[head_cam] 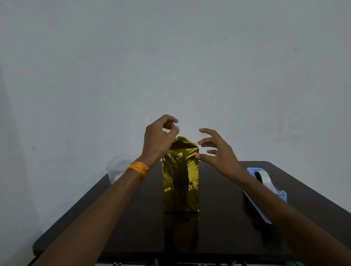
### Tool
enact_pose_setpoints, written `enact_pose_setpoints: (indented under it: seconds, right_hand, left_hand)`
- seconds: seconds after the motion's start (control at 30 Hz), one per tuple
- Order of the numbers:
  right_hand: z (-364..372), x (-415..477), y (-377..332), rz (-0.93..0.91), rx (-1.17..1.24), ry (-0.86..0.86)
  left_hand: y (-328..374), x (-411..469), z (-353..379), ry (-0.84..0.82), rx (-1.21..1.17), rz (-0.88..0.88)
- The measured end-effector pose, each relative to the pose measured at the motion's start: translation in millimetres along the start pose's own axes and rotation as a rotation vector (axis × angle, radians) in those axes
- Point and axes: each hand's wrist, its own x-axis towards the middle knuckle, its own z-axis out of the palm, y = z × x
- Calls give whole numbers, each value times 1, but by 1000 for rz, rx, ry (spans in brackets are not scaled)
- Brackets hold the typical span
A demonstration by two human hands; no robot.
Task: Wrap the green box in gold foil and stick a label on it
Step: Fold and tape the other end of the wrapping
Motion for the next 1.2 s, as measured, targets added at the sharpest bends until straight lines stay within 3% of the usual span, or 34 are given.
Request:
enact_pose_setpoints:
  seconds: [0.1,0.2,0.57,0.83,1.2]
  right_hand:
    - [14,21,-5,-6,42,-3]
    - [23,37,-6,-14,96,35]
    - [34,62,11,87,201,52]
    - [42,64,18,138,143,81]
    - [46,63,25,228,242,112]
  left_hand:
    - [-28,-7,-15,-221,-102,-174]
    - [-46,-16,-14,-332,-135,-203]
    - [-76,-2,-3,-242,-251,-258]
    - [-75,0,5,-220,-176,-290]
    - [-65,-2,10,-180,-146,-301]
